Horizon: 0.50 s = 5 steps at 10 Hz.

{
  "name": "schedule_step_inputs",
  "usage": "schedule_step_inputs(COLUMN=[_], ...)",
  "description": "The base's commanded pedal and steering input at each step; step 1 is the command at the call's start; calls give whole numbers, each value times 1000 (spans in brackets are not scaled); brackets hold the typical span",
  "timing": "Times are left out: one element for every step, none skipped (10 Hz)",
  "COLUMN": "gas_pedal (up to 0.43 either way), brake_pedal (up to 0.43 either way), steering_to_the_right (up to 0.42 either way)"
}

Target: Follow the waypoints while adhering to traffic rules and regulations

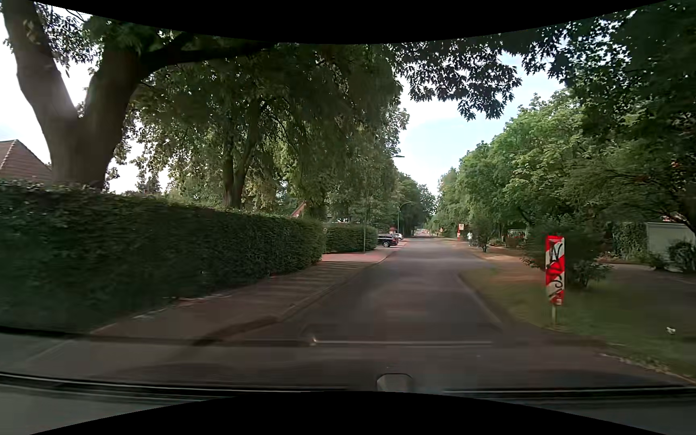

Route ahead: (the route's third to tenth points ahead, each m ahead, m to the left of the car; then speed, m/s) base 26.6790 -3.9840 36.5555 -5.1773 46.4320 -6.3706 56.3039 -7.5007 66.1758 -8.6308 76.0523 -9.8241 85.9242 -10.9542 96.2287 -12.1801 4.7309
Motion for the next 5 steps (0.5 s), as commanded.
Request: schedule_step_inputs(gas_pedal=[118,118,118,118,118], brake_pedal=[0,0,0,0,0], steering_to_the_right=[41,47,51,56,59])
